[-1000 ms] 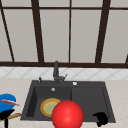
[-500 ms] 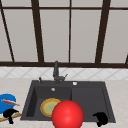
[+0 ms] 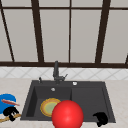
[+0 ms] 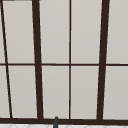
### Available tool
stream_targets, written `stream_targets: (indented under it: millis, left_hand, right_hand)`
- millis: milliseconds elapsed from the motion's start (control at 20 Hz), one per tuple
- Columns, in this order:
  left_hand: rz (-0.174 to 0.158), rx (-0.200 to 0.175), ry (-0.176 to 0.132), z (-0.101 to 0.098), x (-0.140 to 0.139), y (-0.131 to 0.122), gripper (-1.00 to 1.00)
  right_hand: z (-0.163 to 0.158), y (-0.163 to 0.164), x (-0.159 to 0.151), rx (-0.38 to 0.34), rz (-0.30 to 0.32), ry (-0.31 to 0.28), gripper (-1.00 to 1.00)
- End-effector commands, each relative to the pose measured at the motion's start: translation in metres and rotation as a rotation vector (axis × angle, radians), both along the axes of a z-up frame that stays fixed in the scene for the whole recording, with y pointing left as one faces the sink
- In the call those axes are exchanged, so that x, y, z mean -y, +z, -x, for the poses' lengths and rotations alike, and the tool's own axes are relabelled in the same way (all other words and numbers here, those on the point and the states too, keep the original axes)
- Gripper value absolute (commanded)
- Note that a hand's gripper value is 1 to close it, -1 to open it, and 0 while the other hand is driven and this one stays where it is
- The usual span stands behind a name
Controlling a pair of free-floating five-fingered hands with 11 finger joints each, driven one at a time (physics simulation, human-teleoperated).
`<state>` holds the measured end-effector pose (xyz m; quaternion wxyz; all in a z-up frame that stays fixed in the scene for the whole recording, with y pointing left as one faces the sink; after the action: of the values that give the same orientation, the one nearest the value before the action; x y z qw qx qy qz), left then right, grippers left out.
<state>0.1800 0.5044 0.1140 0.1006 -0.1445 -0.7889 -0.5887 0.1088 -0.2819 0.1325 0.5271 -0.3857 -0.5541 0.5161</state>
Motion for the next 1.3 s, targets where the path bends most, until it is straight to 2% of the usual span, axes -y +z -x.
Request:
stream_targets:
  millis: [0, 50, 150, 250, 300, 450, 550, 600, 850, 900, 1050, 1250]
  left_hand:
    - [0.017, -0.023, 0.0, 0.0, -0.003, -0.002, 1.0]
    - [0.017, 0.0, 0.003, 0.0, -0.001, -0.001, 1.0]
    - [0.007, 0.002, 0.006, 0.0, 0.0, 0.0, 1.0]
    - [0.009, 0.002, -0.011, 0.0, -0.001, 0.0, 1.0]
    - [0.01, -0.023, -0.02, -0.005, -0.001, 0.004, 1.0]
    - [0.011, -0.035, -0.023, -0.006, 0.0, 0.024, 1.0]
    - [-0.026, -0.041, -0.033, 0.0, 0.0, 0.039, 1.0]
    - [-0.031, -0.043, -0.032, 0.0, 0.0, 0.045, 1.0]
    - [-0.003, -0.052, -0.026, 0.0, -0.001, 0.083, 1.0]
    - [0.001, -0.066, -0.017, 0.001, -0.001, 0.087, 1.0]
    - [-0.002, -0.08, -0.017, -0.001, -0.001, 0.104, 1.0]
    - [0.009, -0.043, -0.048, 0.0, 0.008, 0.125, 1.0]
  right_hand:
    - [0.0, 0.0, 0.0, 0.0, 0.0, 0.0, 0.0]
    - [0.0, 0.0, 0.0, 0.0, 0.0, 0.0, 0.0]
    - [0.0, 0.0, 0.0, 0.0, 0.0, 0.0, 0.0]
    - [0.0, 0.0, 0.0, 0.0, 0.0, 0.0, 0.0]
    - [0.0, 0.0, 0.0, 0.0, 0.0, 0.0, 0.0]
    - [0.0, 0.0, 0.0, 0.0, 0.0, 0.0, 0.0]
    - [0.0, 0.0, 0.0, 0.0, 0.0, 0.0, 0.0]
    - [0.0, 0.0, 0.0, 0.0, 0.0, 0.0, 0.0]
    - [0.0, 0.0, 0.0, 0.0, 0.0, 0.0, 0.0]
    - [0.0, 0.0, 0.0, 0.0, 0.0, 0.0, 0.0]
    - [0.0, 0.0, 0.0, 0.0, 0.0, 0.0, 0.0]
    - [0.0, 0.0, 0.0, 0.0, 0.0, 0.0, 0.0]
